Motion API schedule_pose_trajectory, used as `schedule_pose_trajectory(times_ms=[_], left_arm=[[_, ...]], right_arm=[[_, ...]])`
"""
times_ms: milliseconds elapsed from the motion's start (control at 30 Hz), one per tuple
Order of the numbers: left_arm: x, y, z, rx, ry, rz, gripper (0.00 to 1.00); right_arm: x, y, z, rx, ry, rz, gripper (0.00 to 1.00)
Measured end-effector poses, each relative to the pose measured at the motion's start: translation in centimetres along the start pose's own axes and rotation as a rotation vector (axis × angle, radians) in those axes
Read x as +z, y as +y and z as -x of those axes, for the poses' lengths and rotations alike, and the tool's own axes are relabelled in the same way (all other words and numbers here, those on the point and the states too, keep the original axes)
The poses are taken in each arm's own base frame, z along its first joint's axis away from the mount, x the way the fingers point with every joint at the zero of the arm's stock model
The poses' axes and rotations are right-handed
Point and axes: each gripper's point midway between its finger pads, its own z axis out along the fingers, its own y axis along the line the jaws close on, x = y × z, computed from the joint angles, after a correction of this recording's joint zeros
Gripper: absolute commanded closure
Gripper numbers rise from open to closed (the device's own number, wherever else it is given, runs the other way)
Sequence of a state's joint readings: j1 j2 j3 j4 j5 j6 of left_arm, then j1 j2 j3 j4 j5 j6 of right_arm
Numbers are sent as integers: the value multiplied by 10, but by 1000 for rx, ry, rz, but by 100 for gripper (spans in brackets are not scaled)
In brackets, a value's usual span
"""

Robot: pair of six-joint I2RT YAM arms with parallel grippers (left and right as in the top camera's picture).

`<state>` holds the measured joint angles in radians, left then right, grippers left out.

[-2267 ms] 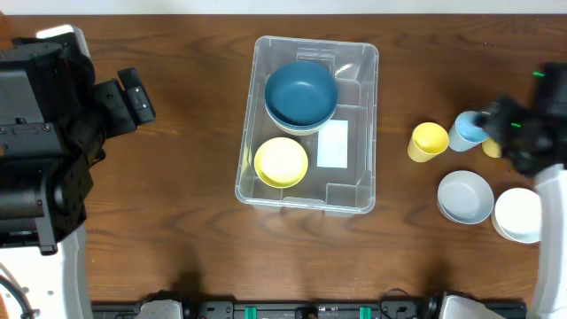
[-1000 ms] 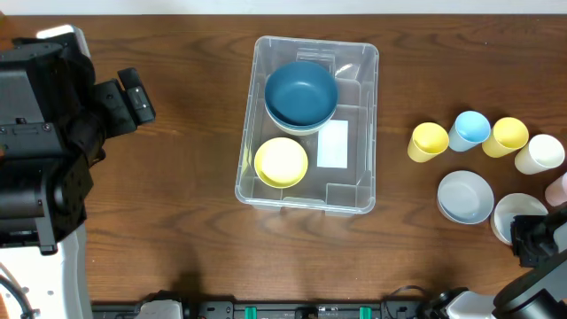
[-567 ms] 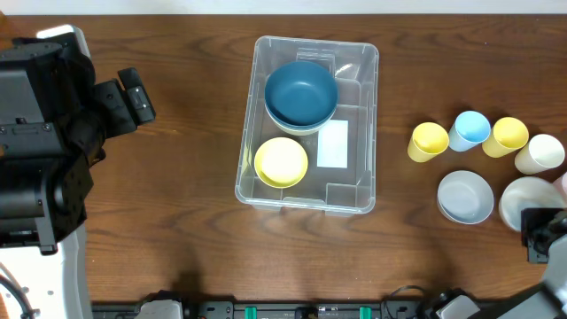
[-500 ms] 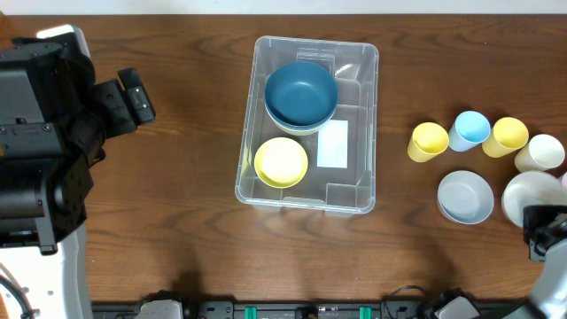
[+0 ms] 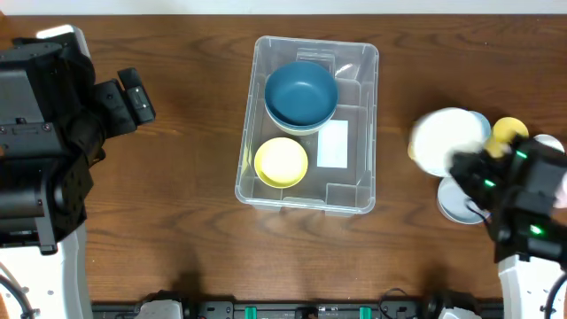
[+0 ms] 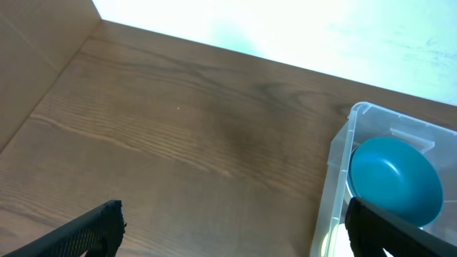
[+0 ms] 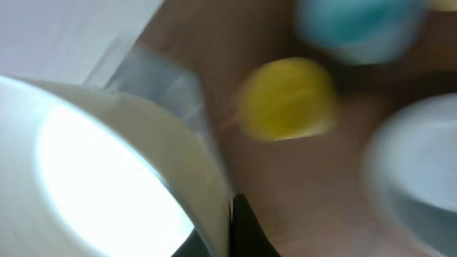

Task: Pack container
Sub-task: 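Carry the white bowl into the container and set it on the yellow bowl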

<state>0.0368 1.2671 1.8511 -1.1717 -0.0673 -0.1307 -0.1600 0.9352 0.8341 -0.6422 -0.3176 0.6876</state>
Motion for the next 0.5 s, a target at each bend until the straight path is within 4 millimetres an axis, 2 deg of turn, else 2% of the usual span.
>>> schedule_pose_trajectory(times_ms=[133, 233, 367, 500], left_arm=[[0, 0, 0, 0, 0, 0, 2], [0, 0, 0, 0, 0, 0, 2], [0, 0, 0, 0, 0, 0, 2], [0, 0, 0, 0, 0, 0, 2]], right_arm=[[5, 78, -29, -233, 87, 97, 98], [15, 122, -55, -384, 151, 119, 98], [46, 155, -87, -543, 227, 80, 99], [90, 163, -108, -620, 287, 10, 99]])
